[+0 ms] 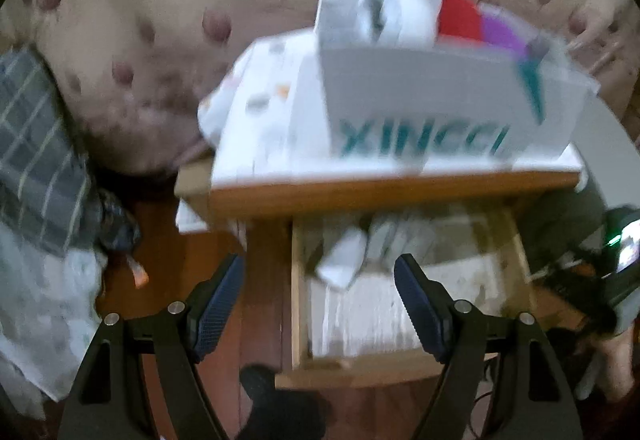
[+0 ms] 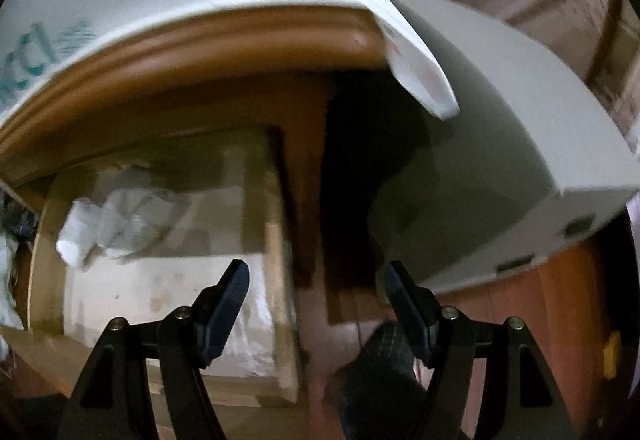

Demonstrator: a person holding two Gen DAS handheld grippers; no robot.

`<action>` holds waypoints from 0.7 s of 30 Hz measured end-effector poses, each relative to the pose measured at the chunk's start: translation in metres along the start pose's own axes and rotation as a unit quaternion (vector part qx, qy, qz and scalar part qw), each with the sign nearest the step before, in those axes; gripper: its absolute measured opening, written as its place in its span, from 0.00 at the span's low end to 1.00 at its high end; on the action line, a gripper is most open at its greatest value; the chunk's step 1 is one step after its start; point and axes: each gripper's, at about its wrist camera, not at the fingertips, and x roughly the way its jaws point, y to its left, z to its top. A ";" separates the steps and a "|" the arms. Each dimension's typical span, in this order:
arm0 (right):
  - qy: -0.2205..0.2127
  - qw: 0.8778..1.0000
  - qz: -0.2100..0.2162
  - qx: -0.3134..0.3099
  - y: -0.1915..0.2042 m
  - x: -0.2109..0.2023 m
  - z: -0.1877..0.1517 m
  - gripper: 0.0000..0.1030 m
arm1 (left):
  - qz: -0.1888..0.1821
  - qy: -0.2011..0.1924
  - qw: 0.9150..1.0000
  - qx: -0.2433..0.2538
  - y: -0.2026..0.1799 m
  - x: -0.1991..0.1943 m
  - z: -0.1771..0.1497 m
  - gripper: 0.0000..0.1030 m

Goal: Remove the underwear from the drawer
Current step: 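Withdraw the left gripper from the box back over the drawer, then lower the left gripper into the drawer and grasp the white sock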

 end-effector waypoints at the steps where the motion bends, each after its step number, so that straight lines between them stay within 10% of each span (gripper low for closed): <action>1: -0.013 1.000 0.012 -0.012 0.005 -0.005 0.001 0.70 | 0.001 0.005 1.000 -0.001 0.001 0.007 -0.007 0.73; 21: -0.042 0.993 0.082 -0.069 0.035 -0.014 -0.002 0.70 | -0.002 0.111 0.980 0.167 -0.034 0.139 -0.045 0.73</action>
